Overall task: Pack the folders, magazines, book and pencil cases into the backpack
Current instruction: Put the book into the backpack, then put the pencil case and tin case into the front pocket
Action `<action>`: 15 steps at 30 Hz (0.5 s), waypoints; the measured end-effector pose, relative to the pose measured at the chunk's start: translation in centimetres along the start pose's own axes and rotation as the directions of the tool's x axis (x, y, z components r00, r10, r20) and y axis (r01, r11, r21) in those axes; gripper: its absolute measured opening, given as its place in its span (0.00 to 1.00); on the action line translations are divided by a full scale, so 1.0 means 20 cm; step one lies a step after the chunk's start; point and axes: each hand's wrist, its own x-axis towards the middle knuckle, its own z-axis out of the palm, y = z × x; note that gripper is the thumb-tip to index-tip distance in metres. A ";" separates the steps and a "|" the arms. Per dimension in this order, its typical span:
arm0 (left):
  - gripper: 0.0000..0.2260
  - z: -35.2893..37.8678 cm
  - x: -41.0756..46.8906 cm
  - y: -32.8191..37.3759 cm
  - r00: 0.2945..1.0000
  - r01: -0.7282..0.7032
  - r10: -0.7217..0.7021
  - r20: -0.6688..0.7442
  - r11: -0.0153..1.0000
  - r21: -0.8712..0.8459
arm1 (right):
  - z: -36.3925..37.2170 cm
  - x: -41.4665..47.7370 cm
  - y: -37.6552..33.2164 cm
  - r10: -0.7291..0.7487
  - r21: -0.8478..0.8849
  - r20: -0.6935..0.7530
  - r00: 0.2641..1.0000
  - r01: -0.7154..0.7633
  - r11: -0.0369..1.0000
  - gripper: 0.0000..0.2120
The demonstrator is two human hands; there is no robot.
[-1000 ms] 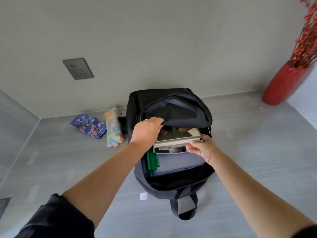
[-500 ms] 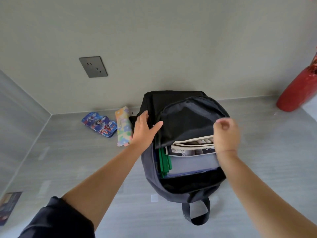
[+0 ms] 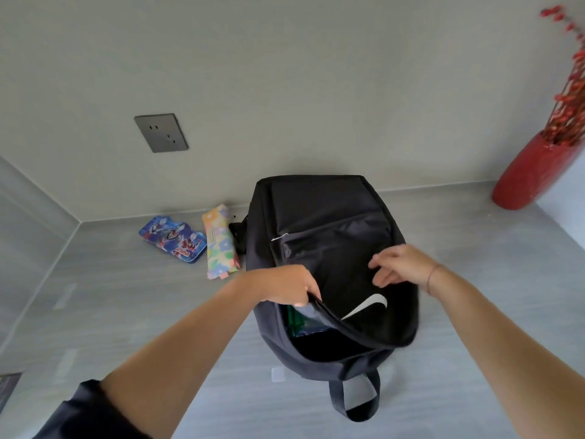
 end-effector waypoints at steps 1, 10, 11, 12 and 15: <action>0.19 0.01 0.00 0.00 0.998 0.015 -0.015 0.062 1.000 0.008 | 0.03 0.00 0.02 0.007 -0.048 0.018 1.000 -0.006 0.999 0.11; 0.06 -0.10 0.05 -0.18 0.516 0.070 -0.468 -0.717 0.858 -0.510 | 0.27 0.10 -0.25 -0.574 -0.448 -0.284 0.768 0.424 0.787 0.08; 0.07 -0.09 0.06 -0.22 0.473 0.071 -0.516 -0.715 0.831 -0.552 | 0.32 0.13 -0.31 -0.624 -0.534 -0.218 0.751 0.443 0.720 0.12; 0.08 -0.08 0.07 -0.25 0.471 0.075 -0.536 -0.701 0.816 -0.573 | 0.37 0.16 -0.35 -0.630 -0.604 -0.143 0.764 0.437 0.666 0.15; 0.12 -0.03 0.10 -0.30 0.516 0.098 -0.493 -0.701 0.847 -0.523 | 0.48 0.25 -0.43 -0.541 -0.731 -0.075 0.838 0.323 0.601 0.17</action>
